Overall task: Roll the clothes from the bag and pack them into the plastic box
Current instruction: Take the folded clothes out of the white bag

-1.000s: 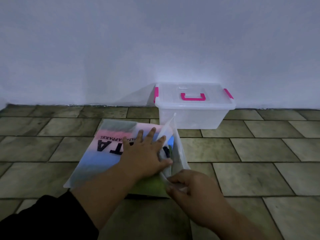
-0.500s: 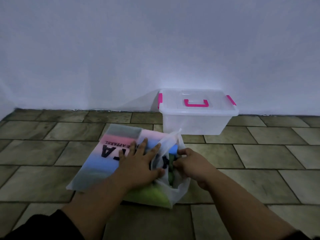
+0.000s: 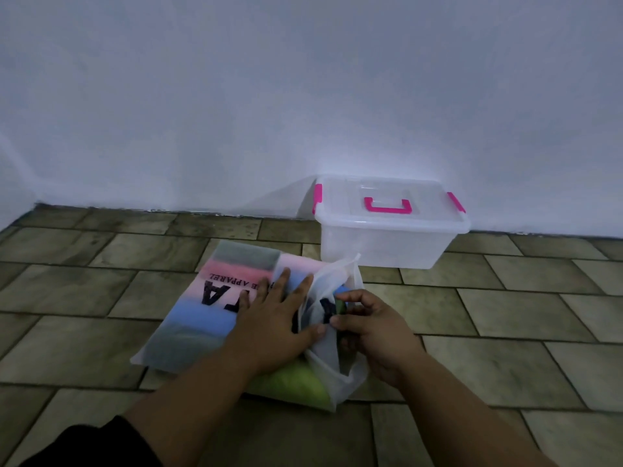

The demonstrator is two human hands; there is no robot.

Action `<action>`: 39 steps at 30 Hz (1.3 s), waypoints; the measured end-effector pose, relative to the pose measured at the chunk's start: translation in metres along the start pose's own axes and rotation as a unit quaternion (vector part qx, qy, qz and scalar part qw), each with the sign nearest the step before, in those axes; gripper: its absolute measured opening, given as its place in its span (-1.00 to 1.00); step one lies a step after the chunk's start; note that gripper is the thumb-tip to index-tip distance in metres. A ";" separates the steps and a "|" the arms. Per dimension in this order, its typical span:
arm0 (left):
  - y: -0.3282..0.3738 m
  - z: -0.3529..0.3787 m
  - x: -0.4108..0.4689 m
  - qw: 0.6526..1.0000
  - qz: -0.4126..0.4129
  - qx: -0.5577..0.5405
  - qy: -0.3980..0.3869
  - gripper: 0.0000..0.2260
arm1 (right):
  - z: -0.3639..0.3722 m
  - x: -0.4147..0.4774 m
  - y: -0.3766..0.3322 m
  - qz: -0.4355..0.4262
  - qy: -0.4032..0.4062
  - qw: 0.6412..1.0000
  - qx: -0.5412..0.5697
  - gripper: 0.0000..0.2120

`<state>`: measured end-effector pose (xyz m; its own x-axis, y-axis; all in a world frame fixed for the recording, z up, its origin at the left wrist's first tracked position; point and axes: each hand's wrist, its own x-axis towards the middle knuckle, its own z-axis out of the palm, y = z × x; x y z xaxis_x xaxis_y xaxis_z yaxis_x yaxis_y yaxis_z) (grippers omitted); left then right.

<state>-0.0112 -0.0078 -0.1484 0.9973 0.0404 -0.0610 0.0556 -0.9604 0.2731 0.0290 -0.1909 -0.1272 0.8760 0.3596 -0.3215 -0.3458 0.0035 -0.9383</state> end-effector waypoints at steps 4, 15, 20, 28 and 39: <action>-0.001 0.002 0.000 1.000 0.006 0.008 0.000 -0.30 | -0.014 -0.010 -0.004 -0.038 0.019 0.998 -0.036 -0.73; 0.000 -0.008 0.012 0.997 -0.021 0.010 -0.073 -0.18 | -0.123 -0.028 -0.025 -0.092 0.174 0.974 0.116 -0.80; 0.020 -0.032 0.048 0.993 -0.019 0.016 -0.114 -0.05 | -0.073 -0.008 0.000 -0.125 0.322 0.933 -0.104 -0.76; -0.002 -0.025 0.059 0.994 -0.014 0.062 -0.094 -0.08 | -0.067 0.000 -0.002 -0.121 0.266 0.866 -0.405 -0.46; -0.018 -0.011 0.052 0.998 -0.004 0.024 -0.057 -0.17 | -0.013 0.024 -0.009 -0.250 0.032 0.749 -0.612 -0.63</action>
<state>0.0406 0.0147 -0.1461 0.9848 0.0184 -0.1728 0.0577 -0.9725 0.2256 0.0578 -0.1942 -0.1282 0.8214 0.5529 0.1400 0.5639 -0.7506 -0.3444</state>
